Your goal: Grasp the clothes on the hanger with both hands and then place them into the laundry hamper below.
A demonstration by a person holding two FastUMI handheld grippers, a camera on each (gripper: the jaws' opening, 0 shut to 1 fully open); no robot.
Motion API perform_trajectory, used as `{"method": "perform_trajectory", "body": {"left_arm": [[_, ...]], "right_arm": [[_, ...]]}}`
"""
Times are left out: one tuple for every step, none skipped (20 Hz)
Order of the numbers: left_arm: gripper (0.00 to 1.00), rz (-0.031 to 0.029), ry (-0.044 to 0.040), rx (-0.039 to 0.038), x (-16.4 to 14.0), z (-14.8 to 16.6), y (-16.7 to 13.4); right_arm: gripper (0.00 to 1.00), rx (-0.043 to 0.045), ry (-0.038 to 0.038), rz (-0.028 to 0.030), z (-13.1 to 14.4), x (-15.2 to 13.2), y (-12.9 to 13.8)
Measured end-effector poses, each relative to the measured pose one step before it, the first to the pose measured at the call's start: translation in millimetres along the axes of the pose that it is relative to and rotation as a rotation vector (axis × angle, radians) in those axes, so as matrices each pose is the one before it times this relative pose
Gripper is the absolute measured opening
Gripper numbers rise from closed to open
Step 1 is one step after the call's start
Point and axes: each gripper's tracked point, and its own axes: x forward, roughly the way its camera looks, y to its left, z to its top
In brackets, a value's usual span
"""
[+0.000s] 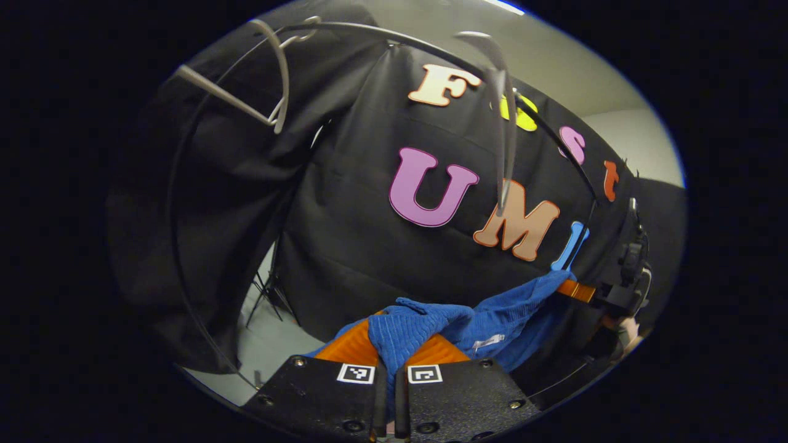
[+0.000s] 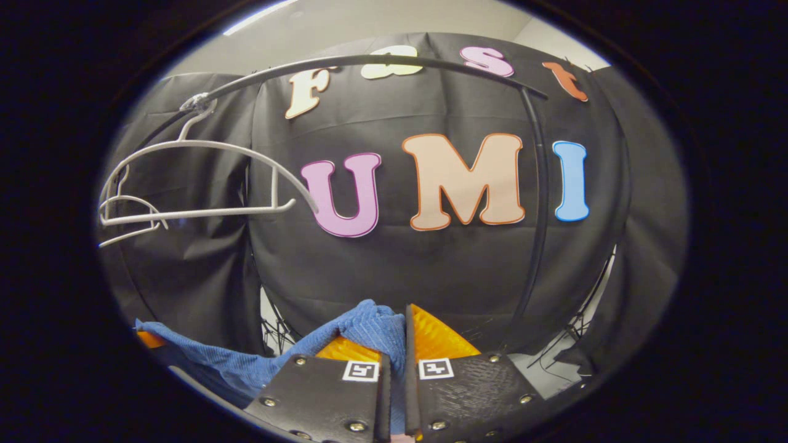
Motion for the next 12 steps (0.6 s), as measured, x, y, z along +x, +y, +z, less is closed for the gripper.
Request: {"method": "perform_trajectory", "body": {"left_arm": [[0.05, -0.01813, 0.00266, 0.01517, -1.69, -1.63, -13.43], [0.05, -0.01643, 0.00512, 0.00256, -0.17, 0.02, -10.85], [0.05, -0.02418, -0.00242, 0.00545, 0.55, 3.89, -13.9], [0.05, -0.02611, 0.003, 0.00871, 0.69, 4.14, -13.94], [0.05, -0.02699, -0.00181, 0.01007, 2.83, 5.65, -14.64], [0.05, -0.02851, -0.00706, 0.00722, 4.18, 5.54, -13.81], [0.05, -0.03784, -0.00892, 0.0016, 0.68, 5.3, -17.73], [0.05, -0.03821, -0.01902, -0.00166, 8.62, 8.87, -13.94], [0.05, -0.03954, -0.0186, -0.00044, 9.83, 7.97, -14.39], [0.05, -0.03629, -0.01457, 0.00073, 9.47, 6.74, -12.57], [0.05, -0.02822, -0.01493, 0.00587, 9.2, 4.1, -11.69], [0.05, -0.0177, -0.01108, 0.01057, 8.22, 3.02, -6.97]], "right_arm": [[0.1, -0.00156, 0.00004, 0.00407, 0.46, -1.16, 0.12], [0.1, 0.00253, -0.00024, 0.00365, 0.44, -1.1, 0.43], [0.1, 0.0063, 0.00149, 0.00613, 0.25, -1.15, 0.54], [0.1, 0.0084, 0.00161, 0.00682, -0.42, -3.35, 2.05], [0.1, 0.00699, 0.00019, 0.00726, 1.73, -2.33, 2.04], [0.1, 0.00856, -0.00104, 0.00757, 1.34, -3.81, 2.82], [0.09, 0.0076, -0.0025, 0.00964, 3.06, -3.23, 2.93], [0.1, 0.00589, -0.0037, 0.00969, 3.0, -3.97, 2.76], [0.1, 0.00135, -0.00252, 0.01084, 3.17, -3.99, 3.91], [0.09, -0.00627, -0.00125, 0.01205, 2.58, -3.47, 3.26], [0.1, -0.00893, -0.00283, 0.00877, 2.58, -2.42, 2.96], [0.1, -0.00865, 0.00125, 0.00903, 0.25, -1.04, 0.29]]}}
